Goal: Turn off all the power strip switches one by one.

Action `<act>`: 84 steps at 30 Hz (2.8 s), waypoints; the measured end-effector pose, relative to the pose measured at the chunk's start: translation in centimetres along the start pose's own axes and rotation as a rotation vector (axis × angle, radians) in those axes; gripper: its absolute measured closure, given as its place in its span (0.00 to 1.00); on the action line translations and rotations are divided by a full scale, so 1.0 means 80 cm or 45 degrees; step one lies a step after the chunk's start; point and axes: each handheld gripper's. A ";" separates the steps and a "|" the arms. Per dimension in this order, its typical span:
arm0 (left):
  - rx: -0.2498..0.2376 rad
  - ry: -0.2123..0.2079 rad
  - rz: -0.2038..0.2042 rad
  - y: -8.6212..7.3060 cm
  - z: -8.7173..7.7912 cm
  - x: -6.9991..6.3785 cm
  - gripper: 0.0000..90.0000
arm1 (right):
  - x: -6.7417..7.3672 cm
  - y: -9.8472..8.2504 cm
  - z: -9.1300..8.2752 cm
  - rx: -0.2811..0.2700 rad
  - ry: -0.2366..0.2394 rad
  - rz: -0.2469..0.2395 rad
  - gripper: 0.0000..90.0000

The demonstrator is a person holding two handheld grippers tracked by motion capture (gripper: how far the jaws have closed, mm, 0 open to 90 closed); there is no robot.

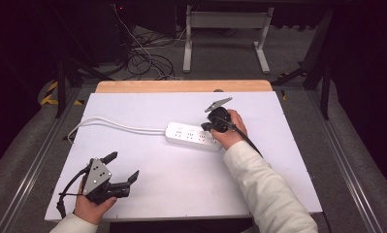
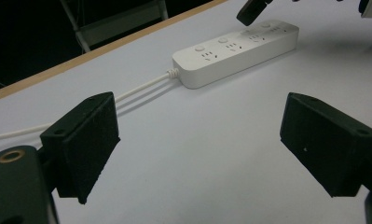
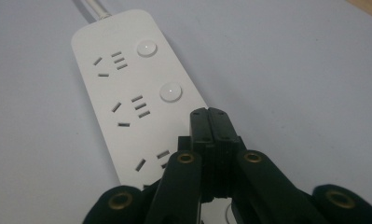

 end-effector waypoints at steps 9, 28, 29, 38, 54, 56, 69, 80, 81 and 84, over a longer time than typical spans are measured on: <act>0.000 0.001 0.010 0.000 0.000 0.000 0.13 | 0.001 -0.002 0.007 0.021 -0.011 -0.002 1.00; -0.002 0.003 0.011 0.000 -0.001 0.000 0.13 | 0.000 -0.004 0.011 0.034 0.020 0.041 1.00; -0.001 0.001 0.009 0.000 0.000 0.000 0.13 | -0.001 -0.005 0.011 0.034 0.021 0.060 1.00; -0.002 0.000 0.000 0.000 0.000 -0.001 0.13 | 0.002 -0.003 0.011 0.052 0.006 0.058 1.00; -0.002 0.004 0.009 0.000 0.000 0.000 0.13 | 0.004 -0.001 0.012 0.071 -0.012 0.073 1.00; 0.000 0.002 0.007 0.000 0.000 -0.001 0.13 | 0.004 -0.001 0.012 0.073 -0.011 0.076 1.00; 0.003 -0.001 0.003 0.000 0.000 -0.001 0.13 | 0.003 0.005 0.007 0.063 -0.014 0.044 1.00; 0.005 0.002 0.010 0.000 0.001 -0.001 0.13 | 0.012 0.021 -0.002 -0.134 0.027 0.047 1.00; 0.006 0.001 0.013 0.000 0.001 -0.001 0.13 | 0.014 0.022 0.001 -0.129 0.030 0.048 1.00; 0.005 0.000 0.011 0.000 0.001 -0.001 0.13 | 0.022 0.028 0.011 -0.112 0.036 0.027 1.00</act>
Point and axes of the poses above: each handheld gripper's, and its own axes: z roughly forward along the jaws, y roughly out of its top, x roughly to its left, and after that the axes turned 9 degrees about -x, right-handed
